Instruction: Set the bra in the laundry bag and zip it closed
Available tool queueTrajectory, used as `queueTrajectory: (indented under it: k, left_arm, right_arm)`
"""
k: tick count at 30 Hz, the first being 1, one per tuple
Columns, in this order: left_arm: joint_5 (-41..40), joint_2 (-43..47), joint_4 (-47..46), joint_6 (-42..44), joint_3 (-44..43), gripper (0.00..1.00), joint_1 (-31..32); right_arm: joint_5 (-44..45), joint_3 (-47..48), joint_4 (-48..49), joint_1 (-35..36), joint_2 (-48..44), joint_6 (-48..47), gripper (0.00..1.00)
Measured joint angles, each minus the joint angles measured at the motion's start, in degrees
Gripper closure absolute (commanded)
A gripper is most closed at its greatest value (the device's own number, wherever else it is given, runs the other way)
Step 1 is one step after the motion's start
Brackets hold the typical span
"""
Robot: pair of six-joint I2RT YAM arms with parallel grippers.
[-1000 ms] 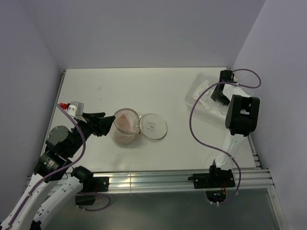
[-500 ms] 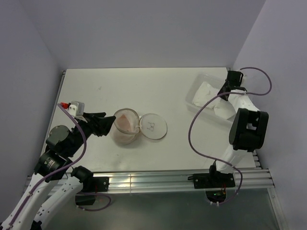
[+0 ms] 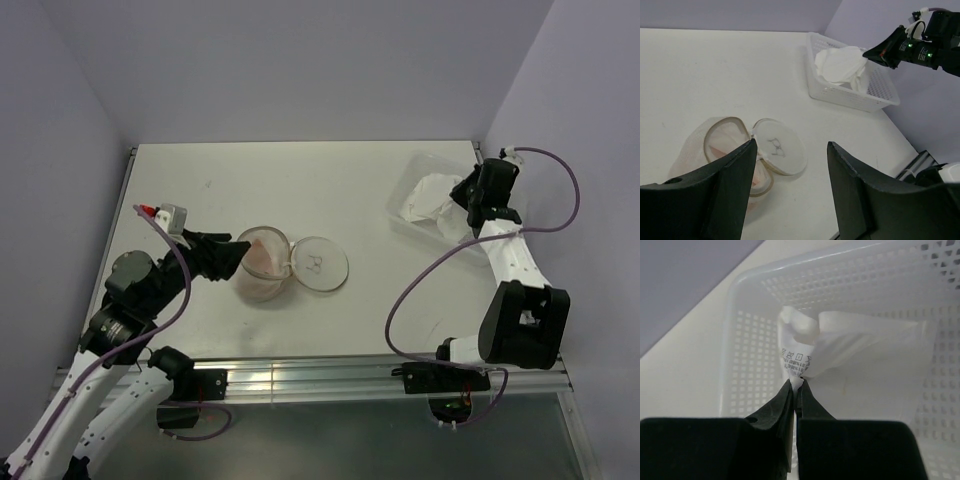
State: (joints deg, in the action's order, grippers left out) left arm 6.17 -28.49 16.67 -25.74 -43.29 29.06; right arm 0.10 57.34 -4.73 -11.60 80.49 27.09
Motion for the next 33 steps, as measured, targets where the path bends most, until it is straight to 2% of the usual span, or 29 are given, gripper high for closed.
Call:
queueTrajectory:
  k: [6,9,17,27,33]
  left_arm:
    - [6.6,-5.3,-4.2,-3.7,0.0,0.34,0.0]
    - [9.7,-8.0,-7.8,-6.5,0.7,0.31,0.0]
    - [17.3,-19.5,-23.0,-17.7,3.1,0.23,2.4]
    - [17.7,-40.0,-44.7,-31.1,2.8,0.17,12.5]
    - [15.9,-50.6,-55.3,-35.6,1.7,0.14,15.0]
  right_arm:
    - [-4.3,-1.4,3.3,0.8,-8.2,3.2,1.0]
    - [-5.7,-1.4,5.4,1.1,-12.7,4.0,1.0]
    - [-10.1,-2.0,8.9,2.4,-21.0,6.8,1.0]
    - [-14.2,-4.8,12.0,11.5,-27.2,10.6,1.0]
    - [-16.6,-7.0,14.5,15.0,-28.8,13.0,1.0]
